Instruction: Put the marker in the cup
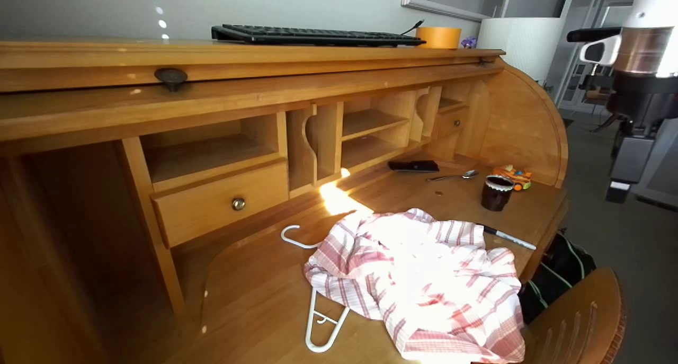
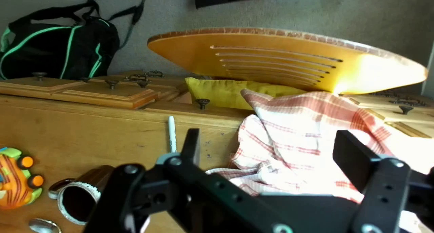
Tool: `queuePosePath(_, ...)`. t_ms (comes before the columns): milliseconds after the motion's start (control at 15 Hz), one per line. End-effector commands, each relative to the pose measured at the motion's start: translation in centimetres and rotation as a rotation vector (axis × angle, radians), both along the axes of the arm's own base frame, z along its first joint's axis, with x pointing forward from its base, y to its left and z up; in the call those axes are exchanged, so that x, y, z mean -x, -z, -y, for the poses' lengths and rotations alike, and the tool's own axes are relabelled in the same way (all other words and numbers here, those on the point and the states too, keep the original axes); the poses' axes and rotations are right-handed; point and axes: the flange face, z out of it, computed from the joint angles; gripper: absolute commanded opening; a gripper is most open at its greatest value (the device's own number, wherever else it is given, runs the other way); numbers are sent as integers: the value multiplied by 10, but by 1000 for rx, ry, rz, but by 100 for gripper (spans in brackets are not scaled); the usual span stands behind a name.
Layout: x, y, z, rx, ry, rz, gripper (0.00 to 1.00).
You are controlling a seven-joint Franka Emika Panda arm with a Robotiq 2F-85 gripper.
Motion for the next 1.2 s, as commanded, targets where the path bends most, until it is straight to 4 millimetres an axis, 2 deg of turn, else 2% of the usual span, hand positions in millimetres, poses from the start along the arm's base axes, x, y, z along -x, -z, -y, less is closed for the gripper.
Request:
queuePosePath(0,-18,43,48,-116,4,95,100)
queuePosePath(267,-34,83,91,-112,-69,234,100)
queuePosePath(400,-39,102,105,-86,-117,299,100)
queuePosePath(667,-44,151,125,-75,-84,316,100)
queuePosePath(733,-41,124,115,-84,-91,326,100)
queuePosePath(800,-40,133,117,-83,-90,313,100)
queuePosePath(867,-41,135,116,-83,-91,310,100)
queuePosePath(1133,-44,126,115,-79,-96,330,100)
